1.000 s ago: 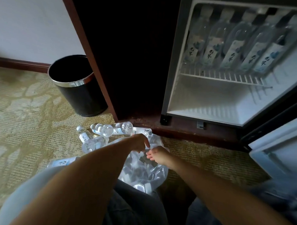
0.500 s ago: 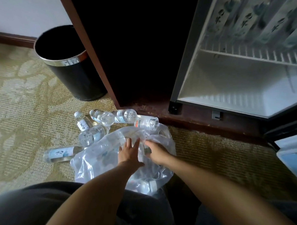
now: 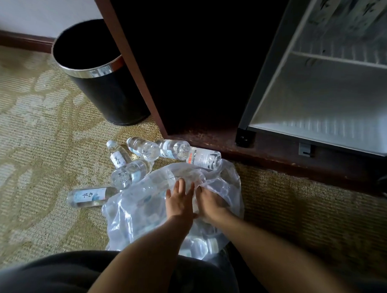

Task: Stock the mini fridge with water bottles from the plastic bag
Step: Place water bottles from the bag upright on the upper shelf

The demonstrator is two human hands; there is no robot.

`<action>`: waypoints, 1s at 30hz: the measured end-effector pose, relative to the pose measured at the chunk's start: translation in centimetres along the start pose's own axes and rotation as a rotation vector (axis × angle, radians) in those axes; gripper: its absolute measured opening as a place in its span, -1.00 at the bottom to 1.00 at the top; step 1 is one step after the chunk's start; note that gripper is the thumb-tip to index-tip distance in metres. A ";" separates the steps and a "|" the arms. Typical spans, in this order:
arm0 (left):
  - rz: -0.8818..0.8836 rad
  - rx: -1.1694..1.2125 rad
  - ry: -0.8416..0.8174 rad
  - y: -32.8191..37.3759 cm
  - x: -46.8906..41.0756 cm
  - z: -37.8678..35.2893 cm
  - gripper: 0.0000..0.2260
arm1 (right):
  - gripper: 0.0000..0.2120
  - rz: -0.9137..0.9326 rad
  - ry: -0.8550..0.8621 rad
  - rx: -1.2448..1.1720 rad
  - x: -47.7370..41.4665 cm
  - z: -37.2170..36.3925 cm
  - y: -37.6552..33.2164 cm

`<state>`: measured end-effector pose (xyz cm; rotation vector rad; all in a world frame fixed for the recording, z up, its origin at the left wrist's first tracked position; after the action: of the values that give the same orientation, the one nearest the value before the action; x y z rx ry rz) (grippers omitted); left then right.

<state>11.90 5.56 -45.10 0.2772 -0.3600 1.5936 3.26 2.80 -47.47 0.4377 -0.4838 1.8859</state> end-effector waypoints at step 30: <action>-0.077 -0.085 0.098 1.5 2.2 -0.2 -0.05 | -0.54 0.162 -0.166 0.385 2.3 2.3 0.5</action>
<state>10.31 7.64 -44.50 0.1447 -0.3366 1.5066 2.15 3.24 -44.43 0.8350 -0.2672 2.1159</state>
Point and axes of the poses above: each hand's wrist, its own x-axis away from the middle knuckle, its own z-axis out of the back of the hand, y = z × x, the point moved 1 cm from there along -x, towards the middle knuckle, and after that the axes turned 12 degrees about y, right-handed, at the moved point
